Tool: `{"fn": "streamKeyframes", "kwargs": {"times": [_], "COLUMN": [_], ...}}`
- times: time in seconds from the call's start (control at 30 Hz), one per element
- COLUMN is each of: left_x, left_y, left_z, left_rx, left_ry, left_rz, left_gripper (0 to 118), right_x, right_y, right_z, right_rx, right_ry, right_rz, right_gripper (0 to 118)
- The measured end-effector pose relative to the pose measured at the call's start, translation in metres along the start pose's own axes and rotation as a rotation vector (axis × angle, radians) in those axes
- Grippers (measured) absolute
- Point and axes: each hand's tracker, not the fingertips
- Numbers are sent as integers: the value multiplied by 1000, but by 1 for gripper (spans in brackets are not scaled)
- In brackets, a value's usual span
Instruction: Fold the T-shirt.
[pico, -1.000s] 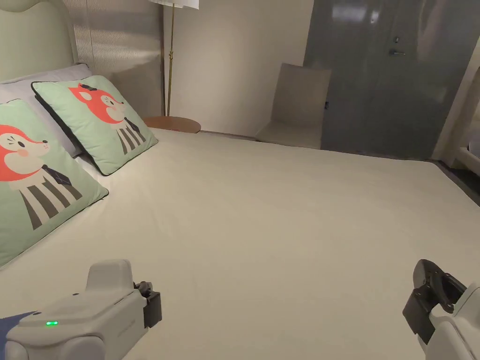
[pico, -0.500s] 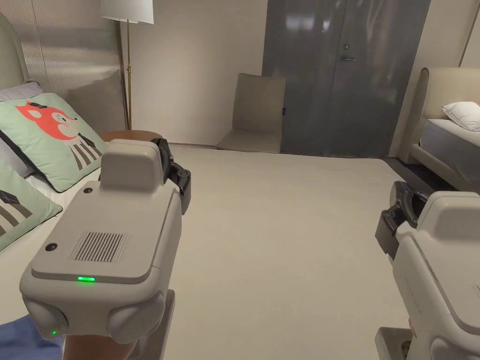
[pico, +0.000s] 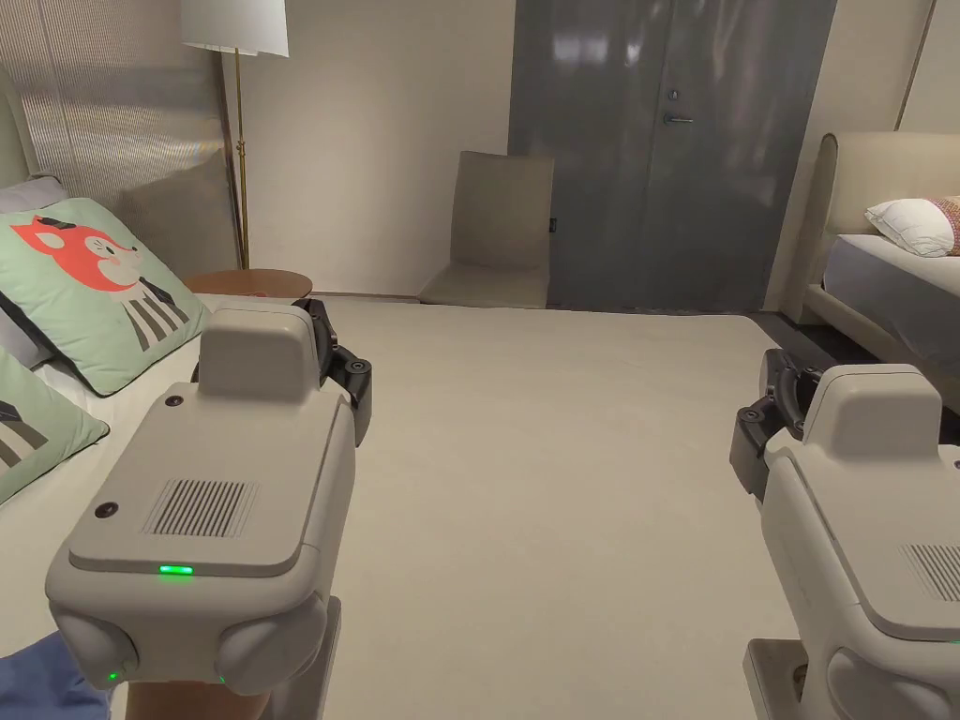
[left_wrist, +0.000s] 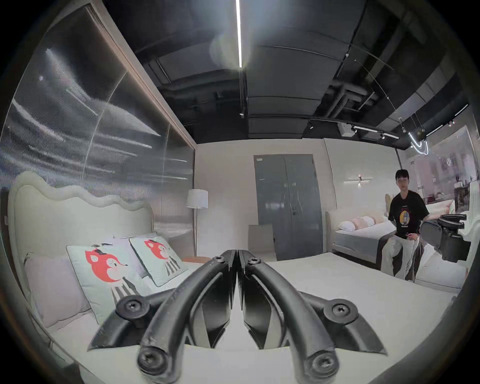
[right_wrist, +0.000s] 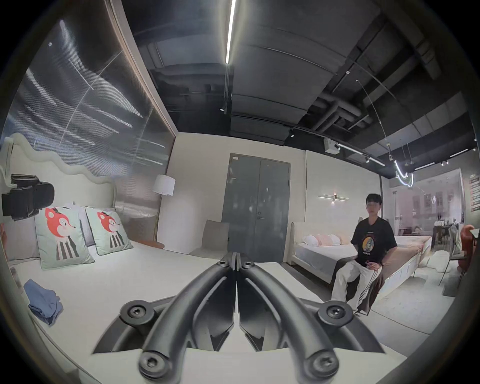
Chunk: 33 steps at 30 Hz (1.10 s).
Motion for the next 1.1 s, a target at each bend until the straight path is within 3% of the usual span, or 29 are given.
{"fn": "streamKeyframes", "kwargs": {"times": [0.2,0.27,0.33,0.4,0.43,0.47,0.5,0.6,0.63,0.67,0.7,0.73,1.1], "left_x": [2,3,3,4,5,5,5,4,4,5,5,5,4], "left_y": [-3,-6,-8,-11,-13,-14,-15,-18,-19,-20,-21,-22,-21], "left_z": [-1,-2,-2,-3,-3,-2,-3,-2,-2,-1,0,0,-2], "left_rx": [-6,-11,-24,-28,-30,-33,-36,-48,-45,-40,-30,-28,-39], "left_ry": [4,8,2,2,4,6,6,0,1,4,12,12,4], "left_rz": [3,2,3,6,5,5,7,21,22,20,17,14,28], "left_gripper": [1,14,19,34,48,70,84,96,104,109,109,109,110], "right_x": [-2,-3,-3,-2,-2,-2,-2,-1,0,0,-1,-2,0], "right_y": [2,0,-3,-6,-8,-9,-11,-12,-13,-13,-14,-14,-10], "right_z": [-1,-1,-1,-2,-2,-2,-2,-2,-3,-4,-4,-3,-2], "right_rx": [5,0,-6,-15,-18,-20,-19,-12,-16,-20,-19,-7,20], "right_ry": [4,4,3,3,4,5,4,5,16,22,18,16,23], "right_rz": [10,14,12,10,9,8,7,-9,-10,-9,-4,5,-12], "right_gripper": [0,0,0,0,1,1,7,25,55,92,111,117,117]}}
